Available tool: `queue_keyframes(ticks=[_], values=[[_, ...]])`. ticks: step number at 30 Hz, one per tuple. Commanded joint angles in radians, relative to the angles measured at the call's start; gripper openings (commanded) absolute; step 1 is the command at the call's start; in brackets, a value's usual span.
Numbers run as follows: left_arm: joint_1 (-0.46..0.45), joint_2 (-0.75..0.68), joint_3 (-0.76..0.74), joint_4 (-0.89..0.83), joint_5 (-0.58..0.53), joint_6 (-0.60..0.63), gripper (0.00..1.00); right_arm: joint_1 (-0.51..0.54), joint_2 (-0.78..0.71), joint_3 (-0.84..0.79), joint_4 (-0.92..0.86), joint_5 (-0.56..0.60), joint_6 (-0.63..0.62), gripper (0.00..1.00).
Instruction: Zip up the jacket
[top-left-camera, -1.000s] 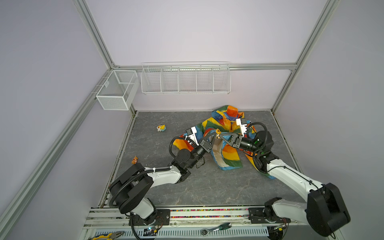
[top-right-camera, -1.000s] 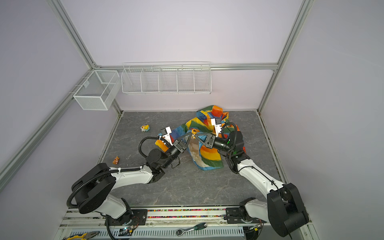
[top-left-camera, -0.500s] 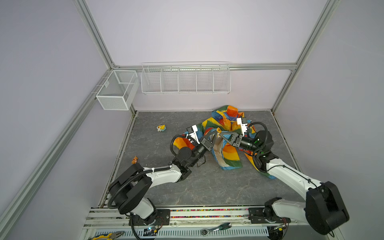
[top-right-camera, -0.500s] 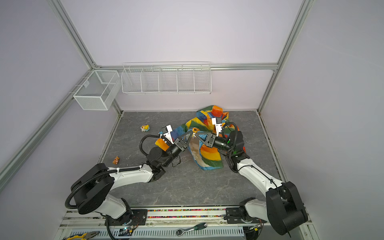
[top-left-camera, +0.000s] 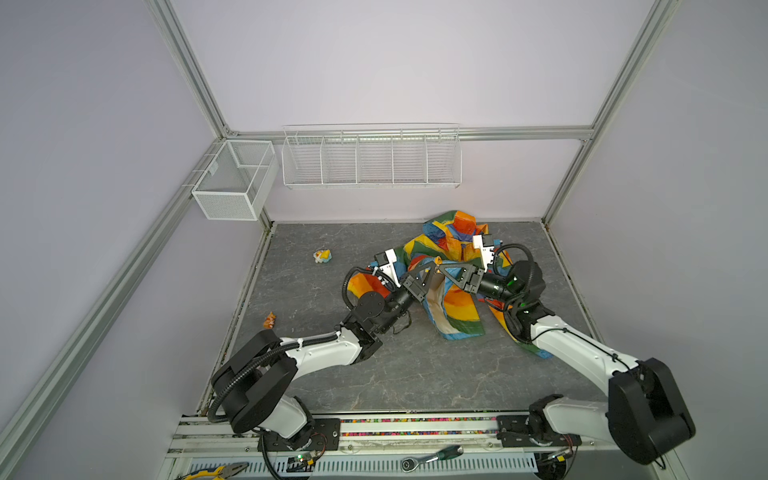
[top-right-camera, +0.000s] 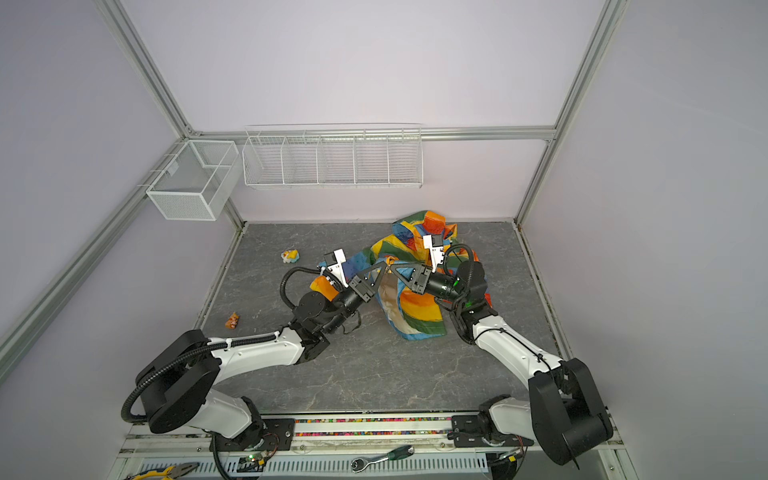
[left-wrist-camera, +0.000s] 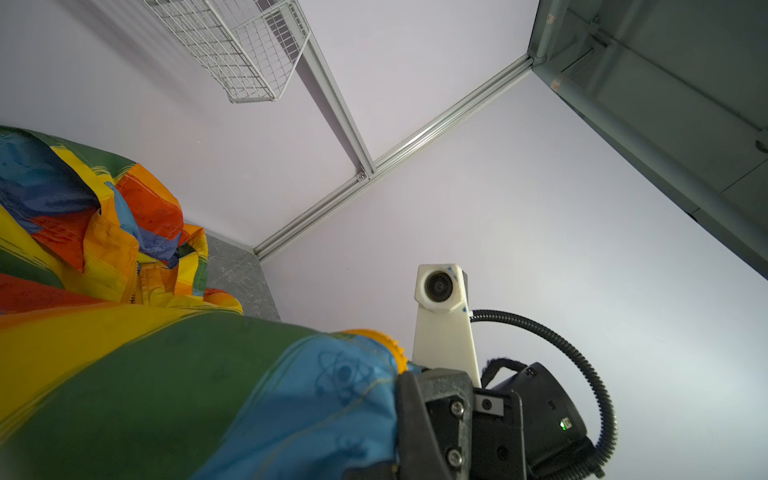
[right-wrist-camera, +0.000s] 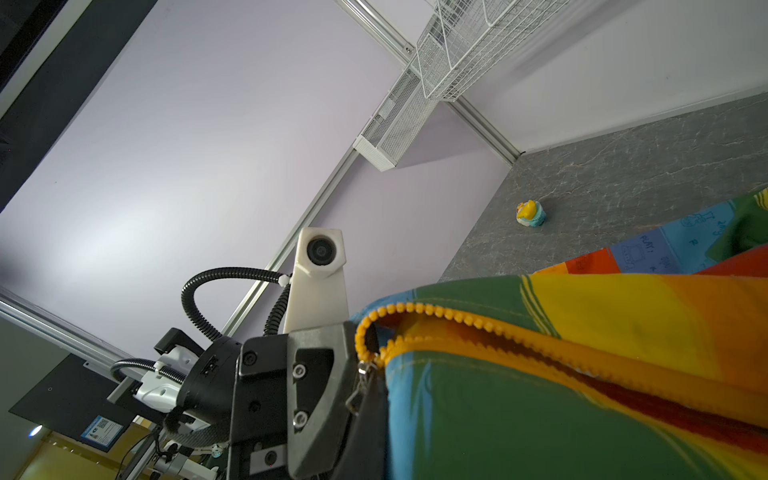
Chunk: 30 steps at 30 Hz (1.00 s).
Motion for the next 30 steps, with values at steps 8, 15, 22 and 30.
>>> queue_keyframes(ticks=[8,15,22,30], values=[[-0.029,-0.066,-0.031,-0.127,0.067,0.039,0.00,-0.042,-0.052,0.042,0.060,0.059,0.033,0.06],[-0.029,-0.082,-0.052,-0.128,0.056,0.038,0.00,-0.049,-0.038,0.036,0.065,0.074,0.060,0.06],[-0.029,-0.117,-0.065,-0.211,0.029,0.055,0.00,-0.047,-0.048,0.057,-0.090,0.107,0.054,0.06],[-0.029,-0.117,-0.021,-0.370,0.033,0.071,0.00,-0.023,-0.039,0.098,-0.317,0.132,-0.008,0.06]])
